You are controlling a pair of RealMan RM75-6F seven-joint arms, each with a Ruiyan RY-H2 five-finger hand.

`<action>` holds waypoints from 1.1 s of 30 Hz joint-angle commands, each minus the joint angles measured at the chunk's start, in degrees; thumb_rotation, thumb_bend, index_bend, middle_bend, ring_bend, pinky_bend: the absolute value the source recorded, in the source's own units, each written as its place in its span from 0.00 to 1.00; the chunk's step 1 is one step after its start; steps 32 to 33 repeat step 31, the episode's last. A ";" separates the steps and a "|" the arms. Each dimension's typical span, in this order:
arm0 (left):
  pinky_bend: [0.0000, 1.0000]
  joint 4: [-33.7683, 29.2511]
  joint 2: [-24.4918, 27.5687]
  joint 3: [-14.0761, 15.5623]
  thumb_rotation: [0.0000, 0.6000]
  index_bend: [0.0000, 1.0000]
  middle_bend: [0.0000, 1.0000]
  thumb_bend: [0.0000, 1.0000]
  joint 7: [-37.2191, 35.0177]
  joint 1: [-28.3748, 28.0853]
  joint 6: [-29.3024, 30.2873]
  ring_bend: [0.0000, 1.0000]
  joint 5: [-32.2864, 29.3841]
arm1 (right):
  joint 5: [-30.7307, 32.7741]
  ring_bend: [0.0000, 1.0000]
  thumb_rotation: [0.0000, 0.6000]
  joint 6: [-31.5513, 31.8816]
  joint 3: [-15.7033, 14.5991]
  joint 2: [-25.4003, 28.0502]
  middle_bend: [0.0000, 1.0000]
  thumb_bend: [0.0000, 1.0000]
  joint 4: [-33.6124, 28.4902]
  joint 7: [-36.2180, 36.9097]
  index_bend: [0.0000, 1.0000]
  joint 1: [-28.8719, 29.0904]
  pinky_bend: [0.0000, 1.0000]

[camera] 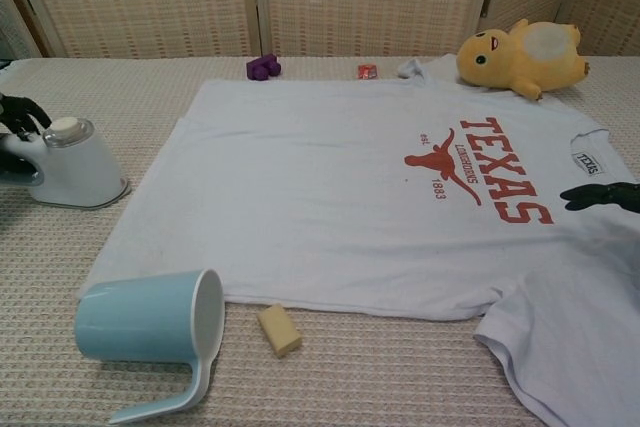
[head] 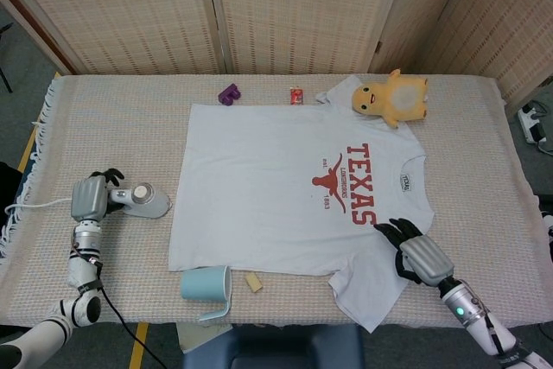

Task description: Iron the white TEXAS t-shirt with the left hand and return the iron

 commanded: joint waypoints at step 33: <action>0.22 -42.65 29.55 8.11 1.00 0.30 0.29 0.05 4.63 23.09 24.91 0.18 7.95 | 8.45 0.00 0.77 22.45 7.13 12.19 0.11 0.00 -13.27 -14.43 0.00 -13.46 0.03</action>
